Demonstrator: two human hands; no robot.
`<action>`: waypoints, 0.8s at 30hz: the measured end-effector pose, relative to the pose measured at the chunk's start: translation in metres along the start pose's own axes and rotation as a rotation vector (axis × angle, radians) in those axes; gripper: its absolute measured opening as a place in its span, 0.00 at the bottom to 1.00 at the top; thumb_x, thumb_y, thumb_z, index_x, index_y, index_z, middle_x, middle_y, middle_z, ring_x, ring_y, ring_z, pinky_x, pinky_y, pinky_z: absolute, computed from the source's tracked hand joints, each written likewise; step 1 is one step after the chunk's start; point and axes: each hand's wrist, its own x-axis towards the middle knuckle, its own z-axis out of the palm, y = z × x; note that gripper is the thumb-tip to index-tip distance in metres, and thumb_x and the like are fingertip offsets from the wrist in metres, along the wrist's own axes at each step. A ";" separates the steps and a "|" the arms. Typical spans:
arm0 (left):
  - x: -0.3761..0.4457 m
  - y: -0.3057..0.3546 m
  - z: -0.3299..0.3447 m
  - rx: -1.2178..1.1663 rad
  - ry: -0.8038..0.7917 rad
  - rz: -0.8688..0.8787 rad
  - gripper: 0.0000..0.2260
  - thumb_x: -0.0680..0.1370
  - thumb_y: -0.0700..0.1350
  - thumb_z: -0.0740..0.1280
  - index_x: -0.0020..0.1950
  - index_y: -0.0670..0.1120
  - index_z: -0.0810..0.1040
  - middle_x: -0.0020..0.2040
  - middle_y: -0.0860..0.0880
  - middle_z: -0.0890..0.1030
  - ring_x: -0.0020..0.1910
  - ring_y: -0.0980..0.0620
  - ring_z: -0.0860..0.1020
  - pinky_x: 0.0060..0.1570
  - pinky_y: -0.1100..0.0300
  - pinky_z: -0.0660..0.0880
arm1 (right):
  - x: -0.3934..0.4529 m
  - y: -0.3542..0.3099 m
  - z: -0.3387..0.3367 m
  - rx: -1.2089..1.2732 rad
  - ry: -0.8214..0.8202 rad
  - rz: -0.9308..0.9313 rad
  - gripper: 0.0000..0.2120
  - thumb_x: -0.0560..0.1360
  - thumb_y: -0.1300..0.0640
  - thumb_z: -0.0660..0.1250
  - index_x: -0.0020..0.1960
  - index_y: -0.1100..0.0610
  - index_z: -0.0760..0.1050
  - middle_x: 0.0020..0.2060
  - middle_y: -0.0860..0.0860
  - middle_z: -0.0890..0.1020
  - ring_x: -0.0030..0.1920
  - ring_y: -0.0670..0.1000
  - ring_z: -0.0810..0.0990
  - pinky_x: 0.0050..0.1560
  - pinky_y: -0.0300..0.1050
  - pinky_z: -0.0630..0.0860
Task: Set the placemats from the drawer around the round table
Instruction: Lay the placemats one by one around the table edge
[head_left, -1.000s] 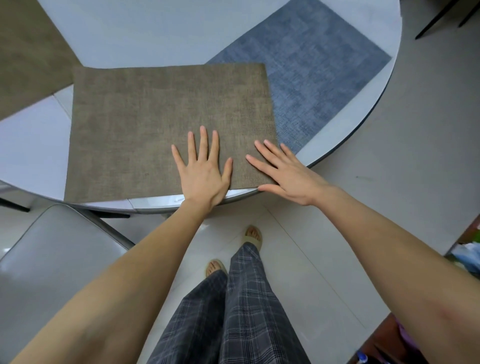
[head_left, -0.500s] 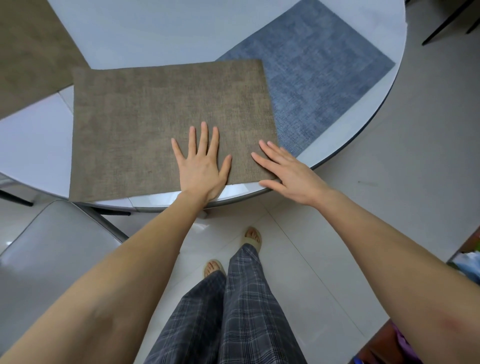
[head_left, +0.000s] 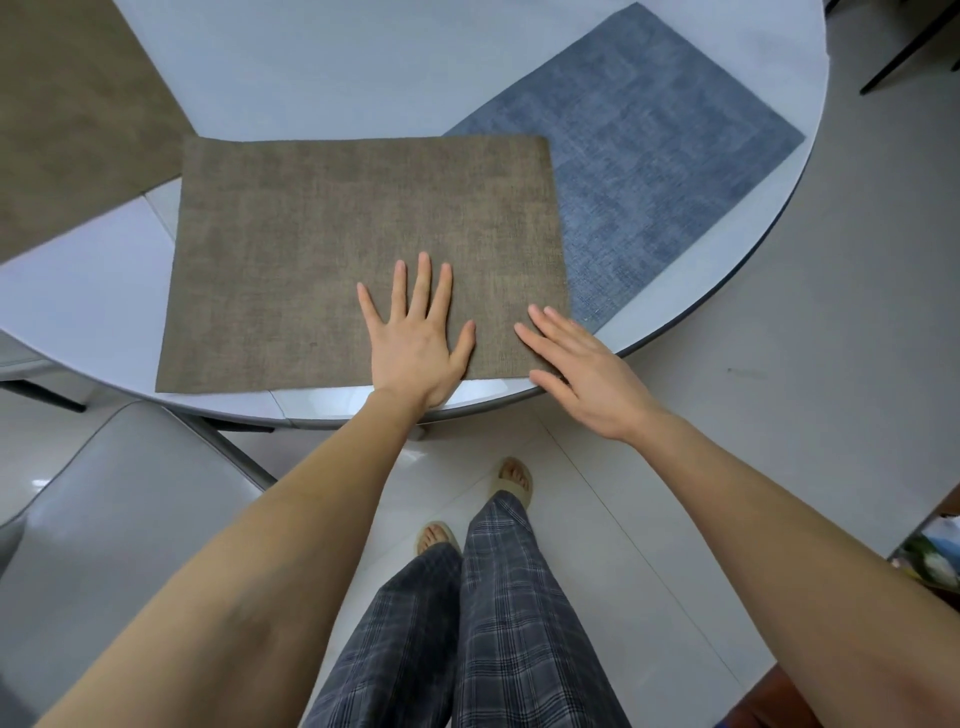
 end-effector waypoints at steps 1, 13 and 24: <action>0.000 0.000 0.000 0.002 0.001 0.002 0.30 0.80 0.62 0.45 0.80 0.50 0.46 0.80 0.48 0.46 0.78 0.45 0.44 0.72 0.33 0.41 | 0.002 -0.001 0.000 -0.025 0.039 0.015 0.25 0.82 0.49 0.53 0.77 0.53 0.55 0.77 0.49 0.54 0.77 0.45 0.49 0.76 0.43 0.44; 0.001 -0.004 0.001 -0.027 -0.033 0.006 0.31 0.80 0.62 0.43 0.79 0.50 0.43 0.80 0.46 0.44 0.78 0.45 0.43 0.72 0.34 0.40 | 0.034 0.016 0.005 -0.243 0.059 0.173 0.28 0.82 0.45 0.42 0.78 0.55 0.44 0.78 0.50 0.47 0.78 0.48 0.44 0.77 0.50 0.42; 0.075 0.000 -0.056 -0.218 -0.227 -0.219 0.45 0.72 0.68 0.64 0.78 0.46 0.50 0.78 0.41 0.51 0.77 0.38 0.47 0.70 0.32 0.51 | 0.130 0.025 -0.045 -0.044 0.056 0.208 0.28 0.83 0.47 0.48 0.78 0.56 0.46 0.78 0.52 0.47 0.78 0.49 0.45 0.77 0.46 0.40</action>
